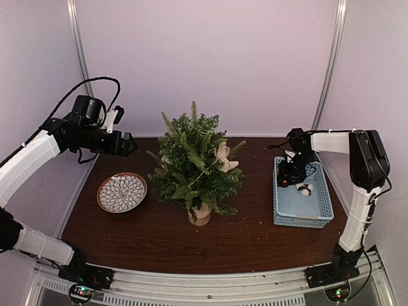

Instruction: Decorate the small christmas tree

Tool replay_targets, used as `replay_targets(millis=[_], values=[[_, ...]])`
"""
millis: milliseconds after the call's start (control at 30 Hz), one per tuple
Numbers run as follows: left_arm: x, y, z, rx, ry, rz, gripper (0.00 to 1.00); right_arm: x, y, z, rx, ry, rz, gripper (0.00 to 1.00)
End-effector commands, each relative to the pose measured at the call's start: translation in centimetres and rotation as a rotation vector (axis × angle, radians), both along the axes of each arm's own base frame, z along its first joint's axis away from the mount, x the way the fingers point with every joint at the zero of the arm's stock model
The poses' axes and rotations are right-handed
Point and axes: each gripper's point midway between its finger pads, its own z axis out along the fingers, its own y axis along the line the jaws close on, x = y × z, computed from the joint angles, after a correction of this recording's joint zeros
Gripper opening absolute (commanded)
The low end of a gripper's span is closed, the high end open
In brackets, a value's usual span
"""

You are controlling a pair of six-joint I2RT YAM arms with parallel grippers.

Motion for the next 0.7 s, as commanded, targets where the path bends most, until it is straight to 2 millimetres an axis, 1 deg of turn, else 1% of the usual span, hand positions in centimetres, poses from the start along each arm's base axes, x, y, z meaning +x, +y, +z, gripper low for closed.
replay_targets(millis=[0,167,233,367,500,667], values=[[0.2,0.4,0.7,0.006,-0.035,0.004,0.90,1.2,-1.0,0.5,-0.020,-0.038,-0.005,0.52],[0.0,0.5,0.6,0.011,-0.034,0.001,0.90,1.1,-0.7,2.5,-0.002,-0.069,0.011,0.43],[-0.1,0.6,0.6,0.010,-0.033,0.005,0.90,0.6,-0.7,3.5,0.007,-0.079,0.019,0.43],[-0.5,0.6,0.6,0.004,-0.030,0.001,0.90,-0.9,-0.4,6.1,0.037,-0.113,0.034,0.41],[-1.5,0.9,-0.4,0.004,-0.015,0.001,0.90,-2.6,0.6,8.6,0.116,-0.162,0.053,0.41],[-2.5,0.8,-0.4,-0.024,-0.032,-0.014,0.90,-4.1,1.7,11.9,0.192,-0.242,0.094,0.39]])
